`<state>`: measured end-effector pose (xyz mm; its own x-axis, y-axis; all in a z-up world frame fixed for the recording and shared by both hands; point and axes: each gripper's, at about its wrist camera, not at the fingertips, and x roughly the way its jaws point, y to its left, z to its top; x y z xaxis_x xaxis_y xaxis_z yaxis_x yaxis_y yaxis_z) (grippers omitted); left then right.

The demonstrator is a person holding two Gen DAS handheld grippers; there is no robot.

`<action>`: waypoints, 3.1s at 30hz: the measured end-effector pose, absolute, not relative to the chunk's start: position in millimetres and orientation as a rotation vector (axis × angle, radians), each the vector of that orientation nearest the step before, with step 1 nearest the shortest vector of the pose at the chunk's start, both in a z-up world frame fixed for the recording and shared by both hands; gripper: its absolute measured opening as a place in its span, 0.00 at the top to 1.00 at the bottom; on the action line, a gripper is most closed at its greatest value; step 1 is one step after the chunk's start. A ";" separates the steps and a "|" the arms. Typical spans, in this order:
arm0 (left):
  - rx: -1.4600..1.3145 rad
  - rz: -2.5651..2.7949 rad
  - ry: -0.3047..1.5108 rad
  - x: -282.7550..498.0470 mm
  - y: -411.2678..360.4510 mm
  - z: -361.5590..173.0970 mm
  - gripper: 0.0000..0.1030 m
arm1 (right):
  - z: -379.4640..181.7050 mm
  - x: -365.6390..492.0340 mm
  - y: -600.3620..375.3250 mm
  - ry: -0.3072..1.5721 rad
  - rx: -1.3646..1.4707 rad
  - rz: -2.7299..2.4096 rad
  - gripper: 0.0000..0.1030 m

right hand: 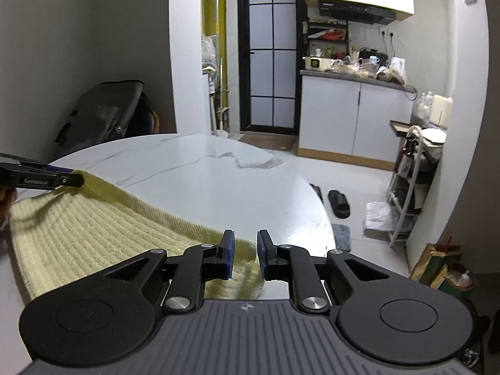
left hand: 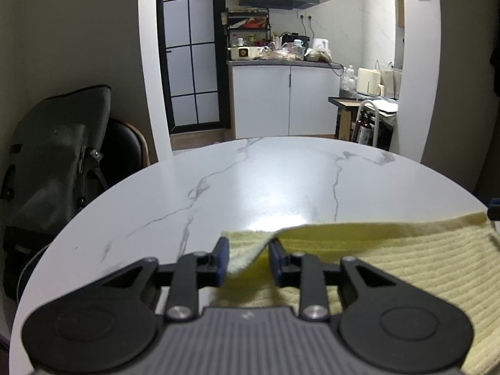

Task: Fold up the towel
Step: 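Lower the held edge onto the towel and open both grippers, then press and smooth the folded towel with both grippers, then move both grippers to the folded edge of the towel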

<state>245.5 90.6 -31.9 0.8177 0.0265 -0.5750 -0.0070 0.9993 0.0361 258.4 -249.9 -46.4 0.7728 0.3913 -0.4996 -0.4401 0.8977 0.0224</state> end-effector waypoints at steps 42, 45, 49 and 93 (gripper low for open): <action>-0.016 -0.052 0.630 161.0 88.4 -26.3 0.65 | -51.3 168.2 -213.3 0.629 -0.194 0.450 0.71; -0.028 -0.051 0.627 154.2 87.7 -24.7 0.65 | -49.9 164.6 -212.8 0.638 -0.193 0.455 0.71; -0.043 -0.055 0.628 144.1 84.9 -23.5 0.65 | -49.8 155.3 -211.4 0.639 -0.192 0.469 0.71; -0.041 -0.007 0.672 100.8 86.6 -26.6 0.61 | -52.3 67.0 -198.8 0.627 -0.181 0.672 0.63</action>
